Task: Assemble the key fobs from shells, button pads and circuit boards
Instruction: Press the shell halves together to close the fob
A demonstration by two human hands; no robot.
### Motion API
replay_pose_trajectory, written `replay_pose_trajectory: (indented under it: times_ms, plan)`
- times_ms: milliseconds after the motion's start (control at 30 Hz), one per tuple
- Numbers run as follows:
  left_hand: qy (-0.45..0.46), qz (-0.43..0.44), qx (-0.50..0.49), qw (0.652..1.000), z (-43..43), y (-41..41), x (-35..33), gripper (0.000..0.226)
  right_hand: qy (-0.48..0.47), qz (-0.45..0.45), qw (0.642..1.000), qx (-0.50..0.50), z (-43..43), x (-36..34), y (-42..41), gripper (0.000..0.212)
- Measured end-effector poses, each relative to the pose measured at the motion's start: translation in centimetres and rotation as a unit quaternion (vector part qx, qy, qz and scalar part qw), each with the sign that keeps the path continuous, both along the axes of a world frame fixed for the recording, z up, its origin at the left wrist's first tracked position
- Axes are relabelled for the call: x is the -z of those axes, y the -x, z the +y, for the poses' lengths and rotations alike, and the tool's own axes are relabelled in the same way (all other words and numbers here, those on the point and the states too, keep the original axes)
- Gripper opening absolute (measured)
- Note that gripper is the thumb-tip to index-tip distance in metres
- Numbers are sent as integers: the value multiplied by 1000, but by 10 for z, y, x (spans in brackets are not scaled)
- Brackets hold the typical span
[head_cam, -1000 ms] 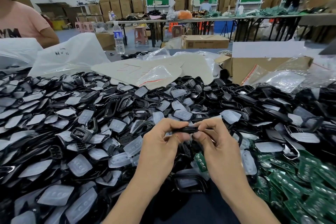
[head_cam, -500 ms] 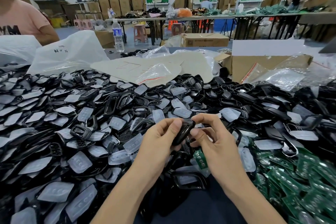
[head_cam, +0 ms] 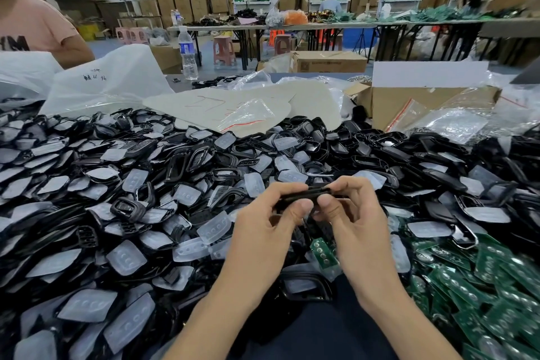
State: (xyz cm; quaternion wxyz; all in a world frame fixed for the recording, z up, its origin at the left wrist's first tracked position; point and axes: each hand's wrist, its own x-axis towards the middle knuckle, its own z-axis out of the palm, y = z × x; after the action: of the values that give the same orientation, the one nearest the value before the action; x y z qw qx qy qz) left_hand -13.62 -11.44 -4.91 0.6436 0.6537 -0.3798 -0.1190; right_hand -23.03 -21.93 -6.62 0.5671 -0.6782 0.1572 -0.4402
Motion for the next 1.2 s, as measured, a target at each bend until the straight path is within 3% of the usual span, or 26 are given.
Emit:
replay_pose_trajectory:
  times_ms: [100,233,400,633,800,967,1200]
  plan:
    - [-20,-110,-46,993,2,-1,3,19,2,5,1000,9,2,2,0,15]
    - [-20,-267,-102,958,1,-4,8,19,36,27,998,40,4,2,0,14]
    - [-25,-340,-132,931,-1,-6,13,19,95,75,990,74,3,4,1,22]
    - [-58,-374,-166,911,2,-2,9,28,157,99,978,98,5,4,0,27]
    - [-67,-341,-172,922,4,5,1,14,187,88,969,135,11,-4,2,32]
    - [-56,-348,-156,923,12,25,-11,19,217,89,957,172,18,-12,18,10]
    - [-62,-355,-107,926,3,83,-33,21,207,97,945,233,28,-39,86,7]
